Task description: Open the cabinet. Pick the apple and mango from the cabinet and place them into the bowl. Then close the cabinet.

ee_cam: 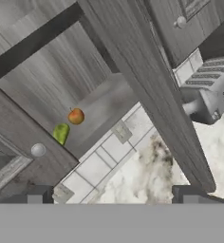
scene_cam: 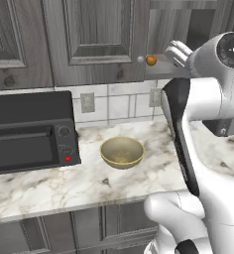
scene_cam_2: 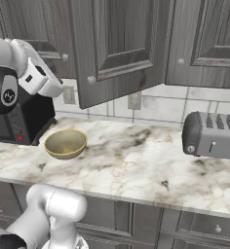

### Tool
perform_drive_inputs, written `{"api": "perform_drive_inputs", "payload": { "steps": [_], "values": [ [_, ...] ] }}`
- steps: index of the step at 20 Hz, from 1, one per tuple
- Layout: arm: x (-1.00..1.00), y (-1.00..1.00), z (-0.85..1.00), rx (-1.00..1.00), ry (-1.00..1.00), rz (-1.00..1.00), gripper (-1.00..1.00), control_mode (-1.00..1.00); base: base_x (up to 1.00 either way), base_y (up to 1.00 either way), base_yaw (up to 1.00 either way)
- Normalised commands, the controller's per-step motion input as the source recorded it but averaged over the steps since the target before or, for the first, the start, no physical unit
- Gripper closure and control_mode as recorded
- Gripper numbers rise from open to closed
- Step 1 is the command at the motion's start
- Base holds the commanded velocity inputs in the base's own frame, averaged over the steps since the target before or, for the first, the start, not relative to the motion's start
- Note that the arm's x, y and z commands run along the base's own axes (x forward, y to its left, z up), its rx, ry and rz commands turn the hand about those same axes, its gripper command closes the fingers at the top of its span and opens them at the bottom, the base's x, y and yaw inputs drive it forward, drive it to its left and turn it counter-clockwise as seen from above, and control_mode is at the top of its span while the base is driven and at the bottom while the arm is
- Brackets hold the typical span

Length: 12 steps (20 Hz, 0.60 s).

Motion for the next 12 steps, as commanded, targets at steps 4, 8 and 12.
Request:
{"api": "perform_drive_inputs", "payload": {
  "steps": [4, 8, 12],
  "values": [
    [0.25, 0.0, -0.01, -0.14, 0.04, -0.27, -1.0, -1.0, 0.0, 0.0, 0.0],
    [0.25, 0.0, -0.02, -0.11, 0.03, -0.25, -1.0, -1.0, 0.0, 0.0, 0.0],
    [0.25, 0.0, -0.04, -0.09, 0.01, -0.22, -1.0, -1.0, 0.0, 0.0, 0.0]
  ]
}}
